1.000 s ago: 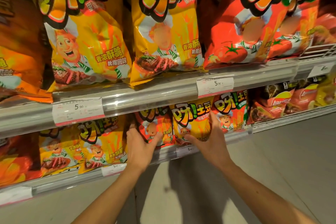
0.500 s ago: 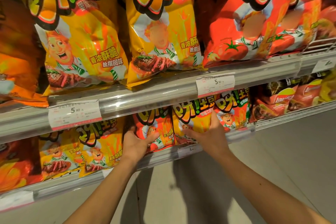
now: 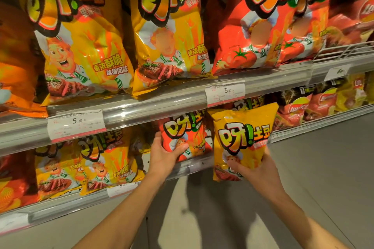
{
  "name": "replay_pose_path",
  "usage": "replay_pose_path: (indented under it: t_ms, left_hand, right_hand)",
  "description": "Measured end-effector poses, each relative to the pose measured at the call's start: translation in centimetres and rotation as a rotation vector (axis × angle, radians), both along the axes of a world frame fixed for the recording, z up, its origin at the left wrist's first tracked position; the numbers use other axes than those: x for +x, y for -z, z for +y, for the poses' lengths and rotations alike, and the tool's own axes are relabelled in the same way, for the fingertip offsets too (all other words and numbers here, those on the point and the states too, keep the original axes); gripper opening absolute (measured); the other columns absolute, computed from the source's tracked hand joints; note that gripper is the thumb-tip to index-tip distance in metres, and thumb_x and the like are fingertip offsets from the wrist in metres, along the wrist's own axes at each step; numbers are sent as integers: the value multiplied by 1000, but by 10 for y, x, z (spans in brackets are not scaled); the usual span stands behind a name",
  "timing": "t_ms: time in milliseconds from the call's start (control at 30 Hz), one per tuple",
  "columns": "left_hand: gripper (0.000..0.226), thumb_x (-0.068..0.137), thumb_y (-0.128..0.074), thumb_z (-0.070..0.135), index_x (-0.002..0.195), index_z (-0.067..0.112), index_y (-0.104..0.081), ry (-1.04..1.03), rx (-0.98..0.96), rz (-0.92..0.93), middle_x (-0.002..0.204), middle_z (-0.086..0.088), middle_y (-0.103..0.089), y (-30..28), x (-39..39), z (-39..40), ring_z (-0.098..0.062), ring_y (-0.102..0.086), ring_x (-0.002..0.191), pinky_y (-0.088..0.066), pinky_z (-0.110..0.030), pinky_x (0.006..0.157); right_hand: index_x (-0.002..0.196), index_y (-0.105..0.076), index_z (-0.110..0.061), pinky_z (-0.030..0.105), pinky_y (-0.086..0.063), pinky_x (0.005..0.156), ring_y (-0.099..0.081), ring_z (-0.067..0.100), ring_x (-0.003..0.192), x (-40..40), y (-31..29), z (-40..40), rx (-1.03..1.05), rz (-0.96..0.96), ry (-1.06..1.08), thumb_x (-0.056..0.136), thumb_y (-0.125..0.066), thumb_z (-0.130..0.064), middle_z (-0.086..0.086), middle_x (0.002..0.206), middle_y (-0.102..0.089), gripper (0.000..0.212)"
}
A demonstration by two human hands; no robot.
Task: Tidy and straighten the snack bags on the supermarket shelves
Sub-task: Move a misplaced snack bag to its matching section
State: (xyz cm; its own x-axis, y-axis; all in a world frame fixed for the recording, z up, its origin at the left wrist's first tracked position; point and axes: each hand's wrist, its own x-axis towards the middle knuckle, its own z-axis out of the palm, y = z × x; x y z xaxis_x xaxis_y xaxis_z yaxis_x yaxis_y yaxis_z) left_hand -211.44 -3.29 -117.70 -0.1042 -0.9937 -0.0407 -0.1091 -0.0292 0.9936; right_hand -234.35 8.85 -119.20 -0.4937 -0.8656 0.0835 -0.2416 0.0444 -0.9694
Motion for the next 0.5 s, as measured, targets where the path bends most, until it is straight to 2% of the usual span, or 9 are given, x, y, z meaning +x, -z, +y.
replay_pose_path:
  t_ms: [67,133,200,267,367,467,500]
  left_hand:
    - [65,74,-85,8,128,12,-49,24,-17,24,118,-5,-68,-1,-17,0,-16,-67,107,-55,-35,94]
    - [61,78,-81,3,128,9,-47,51,-20,45,116,-5,-67,0,-31,-1,-8,-68,98,-58,-23,80]
    - [56,83,-76,-1,127,10,-44,85,1,85,110,-1,-66,3,-43,0,3,-69,86,-54,-14,64]
    - [50,87,-71,-2,126,11,-42,108,10,99,107,3,-65,7,-51,0,9,-68,81,-52,-11,59]
    - [46,90,-65,-6,122,20,-45,139,-16,128,111,3,-66,12,-55,-1,3,-70,90,-55,-16,63]
    - [49,90,-64,-8,115,32,-49,202,-44,99,121,-6,-67,14,-54,-5,-19,-67,111,-59,-39,83]
    - [49,90,-63,-9,115,32,-51,222,-51,91,120,-4,-67,14,-53,-6,-21,-66,113,-58,-40,86]
  right_hand:
    - [130,-61,-28,13,-56,75,-72,1,100,-11,4,12,-40,-20,59,60,-93,-36,-17,111,-75,77]
    - [134,-59,-28,29,-57,86,-70,8,108,-23,4,22,-49,-20,111,64,-92,-30,-14,119,-73,78]
    - [129,-59,-34,25,-52,81,-67,-7,101,-30,3,29,-20,5,173,56,-95,-40,-29,112,-71,82]
    - [126,-59,-37,21,-47,75,-63,-16,92,-35,4,35,3,13,223,49,-97,-47,-35,102,-69,86]
    - [127,-60,-32,21,-48,74,-64,-12,92,-34,10,39,47,15,212,47,-97,-47,-26,108,-70,89]
    - [129,-61,-27,18,-53,76,-70,0,98,-23,13,39,58,-14,132,52,-92,-41,-14,112,-74,85]
    - [130,-60,-26,16,-56,76,-71,3,100,-18,12,39,41,-30,91,55,-92,-35,-13,113,-75,82]
